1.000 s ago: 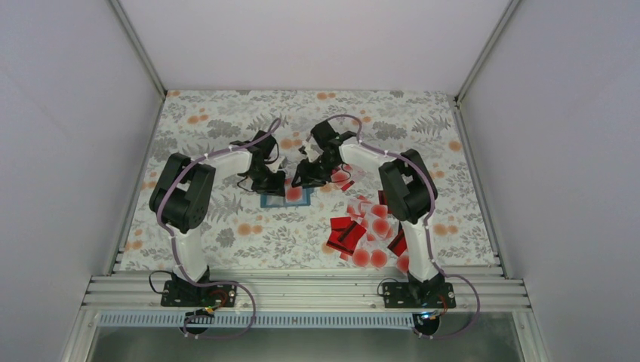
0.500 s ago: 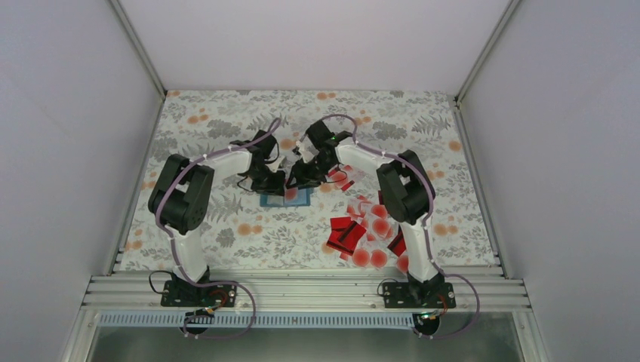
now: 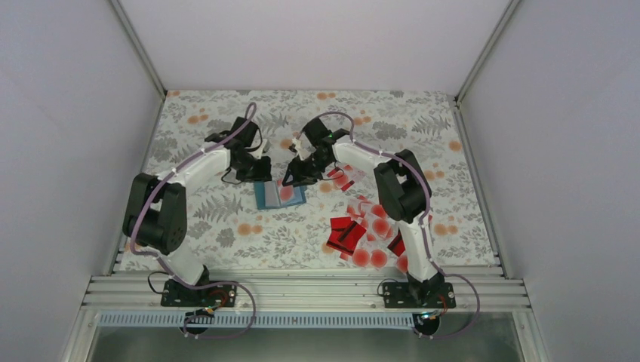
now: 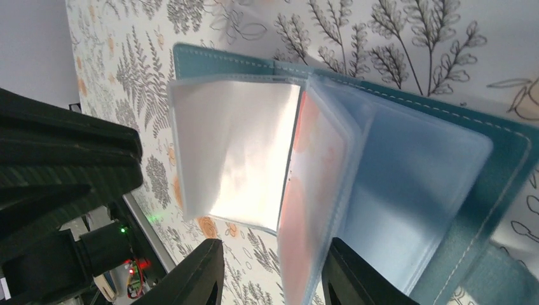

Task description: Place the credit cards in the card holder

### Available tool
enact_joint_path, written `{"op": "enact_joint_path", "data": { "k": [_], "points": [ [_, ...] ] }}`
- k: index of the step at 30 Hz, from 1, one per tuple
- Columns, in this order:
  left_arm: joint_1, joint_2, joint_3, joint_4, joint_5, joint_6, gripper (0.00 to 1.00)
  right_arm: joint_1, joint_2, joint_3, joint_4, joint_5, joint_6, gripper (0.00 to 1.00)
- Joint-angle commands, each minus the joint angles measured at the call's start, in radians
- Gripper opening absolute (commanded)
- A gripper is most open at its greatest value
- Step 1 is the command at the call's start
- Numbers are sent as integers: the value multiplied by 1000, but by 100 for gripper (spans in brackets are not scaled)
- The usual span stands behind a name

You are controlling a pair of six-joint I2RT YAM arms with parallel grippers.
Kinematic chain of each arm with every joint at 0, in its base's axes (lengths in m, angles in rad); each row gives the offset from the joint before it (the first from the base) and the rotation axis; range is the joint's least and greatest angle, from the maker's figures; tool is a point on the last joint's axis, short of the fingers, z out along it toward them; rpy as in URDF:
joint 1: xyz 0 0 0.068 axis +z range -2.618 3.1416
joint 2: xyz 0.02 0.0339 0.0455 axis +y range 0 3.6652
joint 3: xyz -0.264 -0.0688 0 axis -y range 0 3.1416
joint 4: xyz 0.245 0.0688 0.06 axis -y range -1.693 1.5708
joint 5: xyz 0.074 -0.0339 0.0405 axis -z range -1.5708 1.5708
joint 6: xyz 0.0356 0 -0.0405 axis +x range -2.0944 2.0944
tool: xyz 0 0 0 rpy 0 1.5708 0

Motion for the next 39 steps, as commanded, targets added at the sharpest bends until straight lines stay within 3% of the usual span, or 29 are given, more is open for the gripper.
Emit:
{"op": "enact_joint_path", "data": {
  "k": [1,15,26,39],
  "points": [
    [36,-56,-37,-43,-82,0,9,17,21,50,-10,-21,-7,40],
    [68,-67,-196,-42,-218,-35,9,28,22,50,-5,-21,-2,40],
    [68,12,-208,54,-95,-14,9,46,28,73,-1,-53,-17,40],
    [68,38,-189,79,-50,0,9,90,98,177,-17,-117,-34,40]
  ]
}}
